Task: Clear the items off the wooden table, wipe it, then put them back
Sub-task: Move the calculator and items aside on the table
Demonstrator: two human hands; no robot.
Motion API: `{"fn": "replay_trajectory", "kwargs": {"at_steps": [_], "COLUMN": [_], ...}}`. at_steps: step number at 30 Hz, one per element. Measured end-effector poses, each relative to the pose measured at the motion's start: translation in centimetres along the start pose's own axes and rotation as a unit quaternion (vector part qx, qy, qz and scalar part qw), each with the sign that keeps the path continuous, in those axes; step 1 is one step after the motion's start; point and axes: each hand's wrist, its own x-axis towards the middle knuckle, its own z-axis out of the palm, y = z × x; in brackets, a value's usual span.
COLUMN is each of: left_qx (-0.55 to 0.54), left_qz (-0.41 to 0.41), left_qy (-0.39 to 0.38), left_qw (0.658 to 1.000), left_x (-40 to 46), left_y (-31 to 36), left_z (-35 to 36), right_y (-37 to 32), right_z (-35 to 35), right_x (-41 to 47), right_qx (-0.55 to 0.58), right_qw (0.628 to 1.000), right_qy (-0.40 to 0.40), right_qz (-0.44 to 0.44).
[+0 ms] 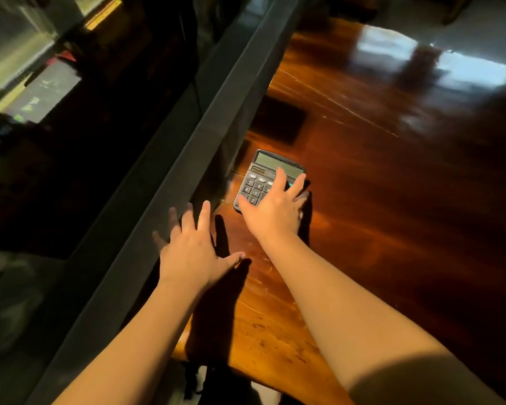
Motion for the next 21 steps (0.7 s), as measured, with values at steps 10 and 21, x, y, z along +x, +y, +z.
{"fn": "replay_trajectory", "kwargs": {"at_steps": [10, 21], "left_qx": [-0.066, -0.052], "left_qz": [0.02, 0.047], "left_qy": [0.006, 0.027], "left_qw": [0.998, 0.997], "left_x": [2.1, 1.1], "left_y": [-2.0, -1.5], "left_z": [0.3, -0.3], "right_y": [-3.6, -1.2], "right_z": [4.2, 1.9], "right_x": [3.6, 3.9], "right_qx": [-0.049, -0.069], "right_qw": [0.996, 0.995], "right_qy": [0.027, 0.026], "right_qz": [0.075, 0.066]}}
